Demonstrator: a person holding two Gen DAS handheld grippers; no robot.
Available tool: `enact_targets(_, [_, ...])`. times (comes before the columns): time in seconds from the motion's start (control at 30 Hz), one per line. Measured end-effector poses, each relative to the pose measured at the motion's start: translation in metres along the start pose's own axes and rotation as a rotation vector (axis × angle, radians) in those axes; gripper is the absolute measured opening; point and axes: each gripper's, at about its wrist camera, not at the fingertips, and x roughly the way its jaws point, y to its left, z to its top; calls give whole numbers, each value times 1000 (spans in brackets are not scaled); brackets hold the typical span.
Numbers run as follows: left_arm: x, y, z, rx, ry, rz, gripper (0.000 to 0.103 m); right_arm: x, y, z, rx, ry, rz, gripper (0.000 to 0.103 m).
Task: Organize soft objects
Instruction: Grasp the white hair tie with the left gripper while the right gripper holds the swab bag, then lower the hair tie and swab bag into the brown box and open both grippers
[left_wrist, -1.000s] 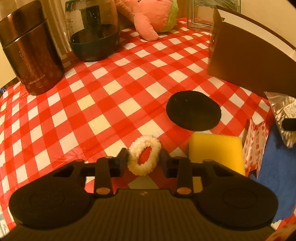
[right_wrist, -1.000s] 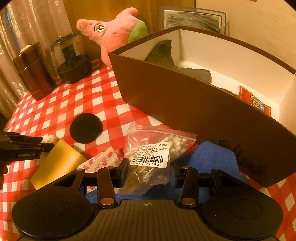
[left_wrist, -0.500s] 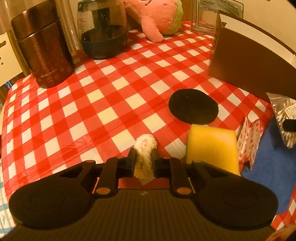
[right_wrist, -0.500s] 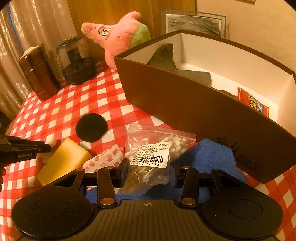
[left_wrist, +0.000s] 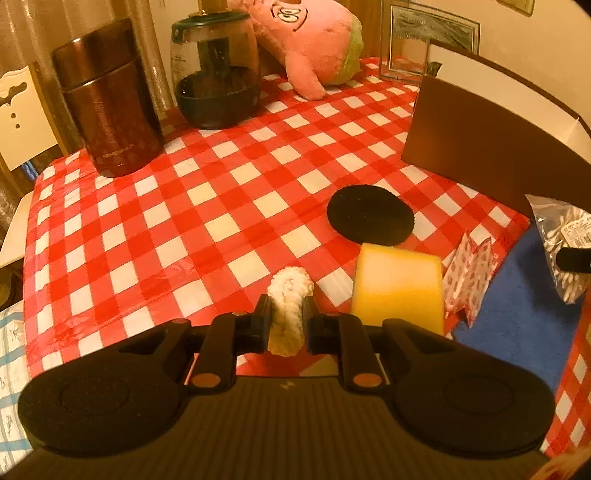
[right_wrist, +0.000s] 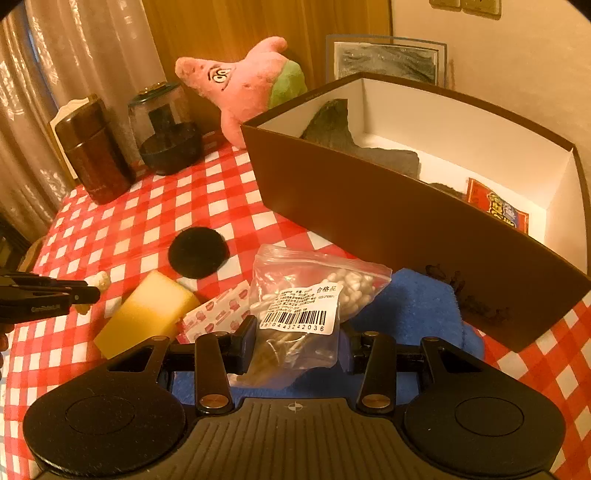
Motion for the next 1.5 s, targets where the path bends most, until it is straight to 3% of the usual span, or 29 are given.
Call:
enact_targets(0.43, [-53,-1,-19,-53,-37,15,16,-32,-6,-15,13,-11,16,44])
enact_targets(0.8, [-93,-29,-22,-38,-87,-19,16,-81,-25,-32,-2,-22,7,44])
enact_targets(1.13, [-113,-74,9,38,-165,-79,16,-122,-49,-20,2,-126,-6,44])
enact_targets(1.5, [-106,-139,66,169,-274,-161,16,-132,-94,20,-1,-226,-70,44])
